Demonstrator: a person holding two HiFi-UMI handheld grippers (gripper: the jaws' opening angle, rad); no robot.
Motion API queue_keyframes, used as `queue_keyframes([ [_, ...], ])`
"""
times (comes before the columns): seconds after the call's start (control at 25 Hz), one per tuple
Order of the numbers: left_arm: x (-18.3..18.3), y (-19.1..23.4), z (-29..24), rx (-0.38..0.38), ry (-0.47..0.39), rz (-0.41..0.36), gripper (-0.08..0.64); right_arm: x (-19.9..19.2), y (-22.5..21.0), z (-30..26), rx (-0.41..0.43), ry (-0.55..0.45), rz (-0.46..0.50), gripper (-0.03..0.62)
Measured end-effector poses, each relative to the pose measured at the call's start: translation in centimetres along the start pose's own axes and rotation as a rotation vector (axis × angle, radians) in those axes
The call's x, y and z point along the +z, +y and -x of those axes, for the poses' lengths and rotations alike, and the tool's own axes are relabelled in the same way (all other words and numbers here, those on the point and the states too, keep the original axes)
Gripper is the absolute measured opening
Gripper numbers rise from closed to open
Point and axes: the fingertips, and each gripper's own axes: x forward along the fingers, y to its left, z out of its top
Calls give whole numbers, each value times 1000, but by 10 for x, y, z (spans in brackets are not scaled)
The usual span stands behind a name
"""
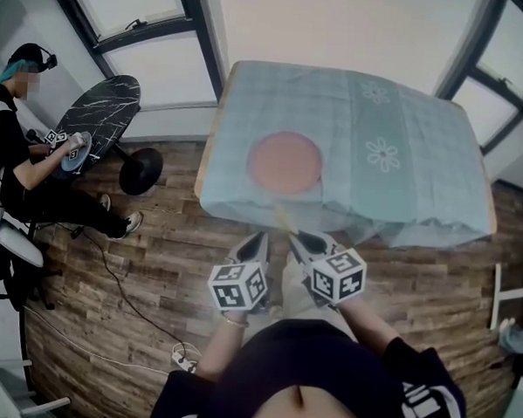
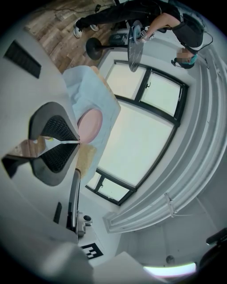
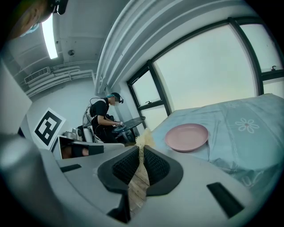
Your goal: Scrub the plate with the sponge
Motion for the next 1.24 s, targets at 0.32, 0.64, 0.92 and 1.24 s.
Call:
queue_keyframes([
  [0.32,-1,-4,12,0,-16,4,14,-2,13,4,16,-5,20,37],
  [0.64,-2,-9,12,-19,-18,-10,11,-3,14,10,-5,-15,25,37],
  [0.92,-2,-11,15,-26,-20,-9,9,-2,8,16,-33,-37,18,37],
  [1.24,1,-5,18,-16,-25,-7,9,2,12,12,-37,-41,22,37],
])
